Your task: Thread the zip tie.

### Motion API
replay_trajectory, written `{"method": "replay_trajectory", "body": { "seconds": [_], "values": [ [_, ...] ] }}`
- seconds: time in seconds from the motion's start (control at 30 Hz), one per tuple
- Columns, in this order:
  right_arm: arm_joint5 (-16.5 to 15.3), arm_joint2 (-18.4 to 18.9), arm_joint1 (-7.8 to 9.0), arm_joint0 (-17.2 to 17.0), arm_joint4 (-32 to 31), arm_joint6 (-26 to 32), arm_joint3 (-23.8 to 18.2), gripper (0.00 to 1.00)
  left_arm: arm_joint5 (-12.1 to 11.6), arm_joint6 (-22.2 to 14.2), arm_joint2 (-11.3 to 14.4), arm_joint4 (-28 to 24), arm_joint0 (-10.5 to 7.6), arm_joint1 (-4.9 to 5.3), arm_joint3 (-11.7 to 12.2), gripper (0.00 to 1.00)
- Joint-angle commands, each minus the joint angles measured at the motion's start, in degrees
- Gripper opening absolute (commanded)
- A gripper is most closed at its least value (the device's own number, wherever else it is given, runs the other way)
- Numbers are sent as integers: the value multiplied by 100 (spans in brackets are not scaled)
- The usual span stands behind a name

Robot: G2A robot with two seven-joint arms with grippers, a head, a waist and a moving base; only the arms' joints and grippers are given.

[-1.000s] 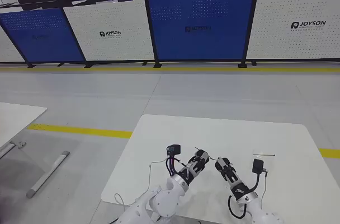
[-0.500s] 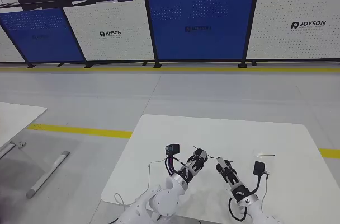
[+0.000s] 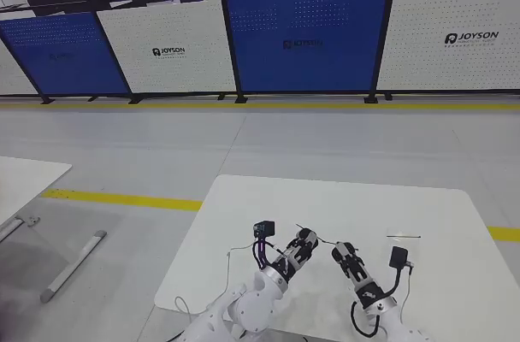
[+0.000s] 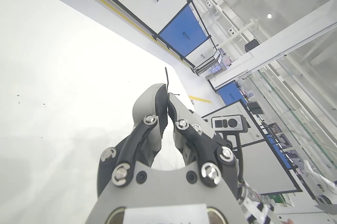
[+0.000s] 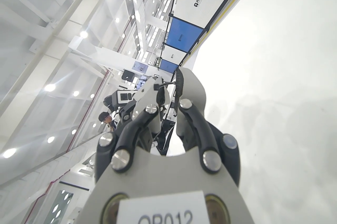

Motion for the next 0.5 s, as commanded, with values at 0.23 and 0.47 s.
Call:
{"method": "replay_trajectory", "body": {
  "seconds": [0.23,0.47],
  "values": [
    [23,-28,-8,28,-34,-19,23,0,-84,-41,-11,-24,20,-8,-37,0],
    [47,-35,-10,34,-55,-15,-18,0,-188,-119,-3,12,39,-7,-50,0]
  ]
}}
